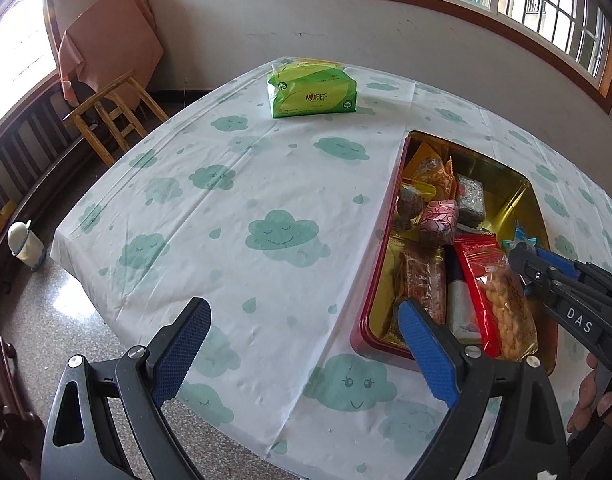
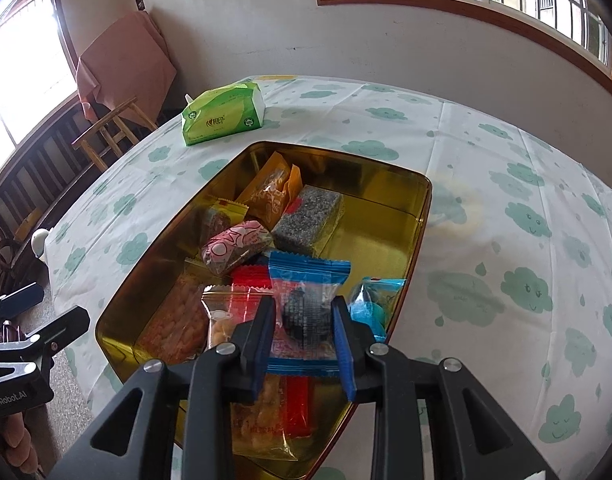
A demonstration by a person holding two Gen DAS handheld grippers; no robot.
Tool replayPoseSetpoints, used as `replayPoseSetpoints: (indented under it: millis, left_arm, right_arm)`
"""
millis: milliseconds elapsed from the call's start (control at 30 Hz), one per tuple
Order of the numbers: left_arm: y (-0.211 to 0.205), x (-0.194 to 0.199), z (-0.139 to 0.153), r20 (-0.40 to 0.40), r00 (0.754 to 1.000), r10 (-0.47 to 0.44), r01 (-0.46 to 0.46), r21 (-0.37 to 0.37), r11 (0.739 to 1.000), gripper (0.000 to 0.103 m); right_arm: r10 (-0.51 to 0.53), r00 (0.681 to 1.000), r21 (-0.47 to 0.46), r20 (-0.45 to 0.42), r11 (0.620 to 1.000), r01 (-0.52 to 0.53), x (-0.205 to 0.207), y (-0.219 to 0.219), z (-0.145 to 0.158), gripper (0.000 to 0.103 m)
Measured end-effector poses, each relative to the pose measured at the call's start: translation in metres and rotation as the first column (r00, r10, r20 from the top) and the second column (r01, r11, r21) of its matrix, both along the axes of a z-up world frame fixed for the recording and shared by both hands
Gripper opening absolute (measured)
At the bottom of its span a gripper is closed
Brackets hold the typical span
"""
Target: Organize snacks
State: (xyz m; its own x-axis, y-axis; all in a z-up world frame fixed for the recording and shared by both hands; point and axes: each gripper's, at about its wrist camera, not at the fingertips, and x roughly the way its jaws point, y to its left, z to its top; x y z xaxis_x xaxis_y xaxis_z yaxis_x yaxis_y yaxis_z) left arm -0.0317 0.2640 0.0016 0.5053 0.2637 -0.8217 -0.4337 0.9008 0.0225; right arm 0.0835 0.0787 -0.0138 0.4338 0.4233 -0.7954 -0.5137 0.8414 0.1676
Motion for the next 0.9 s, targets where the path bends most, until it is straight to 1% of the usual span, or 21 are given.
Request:
replayPoseSetpoints:
  millis: [33,100,267,333,367,533,700,800,900]
  left_arm:
    - [-0.001,0.000,0.000,-0.002,1.000,-0.002,0.002,0.000,1.000,0.094]
    - [-0.004,0.000,0.000,-0.002,1.000,-0.007,0.007,-0.002,1.000,0.094]
    - [-0.010,0.001,0.002,-0.004,1.000,-0.018,0.018,-0.004,1.000,0.094]
    - [-0.013,0.000,0.004,-0.002,1.000,-0.022,0.022,-0.001,1.000,0.094]
    - [-0.015,0.000,0.005,-0.002,1.000,-0.024,0.024,-0.001,1.000,0.094]
    - [-0.027,-0.001,0.008,-0.005,0.999,-0.044,0.044,-0.006,0.999,0.094]
    - [-0.044,-0.002,0.008,-0.009,0.997,-0.079,0.079,-0.012,0.997,0.094]
    - [-0.054,-0.002,0.008,-0.012,0.995,-0.099,0.099,-0.014,0.995,0.094]
    - [-0.063,-0.003,0.008,-0.015,0.993,-0.114,0.113,-0.014,0.993,0.094]
  right_arm:
    - [-0.004,1.000,-0.002,0.000,1.000,0.004,0.000,-0.001,0.000,0.039]
    - [-0.011,1.000,-0.002,0.004,1.000,0.011,0.000,-0.002,0.001,0.055]
    - [-0.016,0.999,0.005,0.032,1.000,0.016,-0.006,-0.006,0.009,0.068]
    - [-0.019,0.999,0.008,0.041,1.000,0.019,-0.011,-0.009,0.015,0.075]
    - [-0.023,0.999,0.007,0.050,1.000,0.022,-0.015,-0.011,0.018,0.080]
    - [-0.028,0.998,0.014,0.062,1.000,0.027,-0.034,-0.025,0.028,0.081]
    - [-0.024,0.997,-0.060,0.073,0.998,0.029,-0.055,-0.035,0.027,0.081]
    - [-0.019,0.998,-0.075,0.064,0.997,0.024,-0.066,-0.041,0.025,0.081]
    - [-0.028,0.998,-0.066,0.051,0.997,0.031,-0.072,-0.049,0.024,0.081]
